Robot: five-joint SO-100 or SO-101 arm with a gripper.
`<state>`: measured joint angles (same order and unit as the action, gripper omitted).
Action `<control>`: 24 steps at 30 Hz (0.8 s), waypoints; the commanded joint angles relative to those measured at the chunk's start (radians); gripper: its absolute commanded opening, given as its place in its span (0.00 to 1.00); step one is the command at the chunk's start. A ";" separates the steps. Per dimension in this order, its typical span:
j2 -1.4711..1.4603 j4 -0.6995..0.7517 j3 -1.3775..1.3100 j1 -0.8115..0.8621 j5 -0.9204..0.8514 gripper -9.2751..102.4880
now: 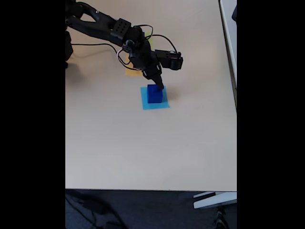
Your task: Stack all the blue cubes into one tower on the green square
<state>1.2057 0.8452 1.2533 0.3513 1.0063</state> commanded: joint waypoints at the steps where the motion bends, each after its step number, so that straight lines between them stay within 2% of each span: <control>1: 0.147 -0.046 -0.048 -0.051 -0.038 0.19; 4: 0.212 -0.086 -0.063 -0.132 -0.078 0.20; 7: 0.210 -0.074 -0.123 -0.210 -0.034 0.20; 11: 0.196 -0.009 -0.120 -0.305 0.160 0.20; 16: 0.173 0.120 -0.037 -0.430 0.508 0.20; 20: 0.169 0.135 0.072 -0.518 0.703 0.20; 24: 0.147 0.121 0.138 -0.584 0.815 0.20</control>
<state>1.3238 0.9756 1.3806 -0.1933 1.7549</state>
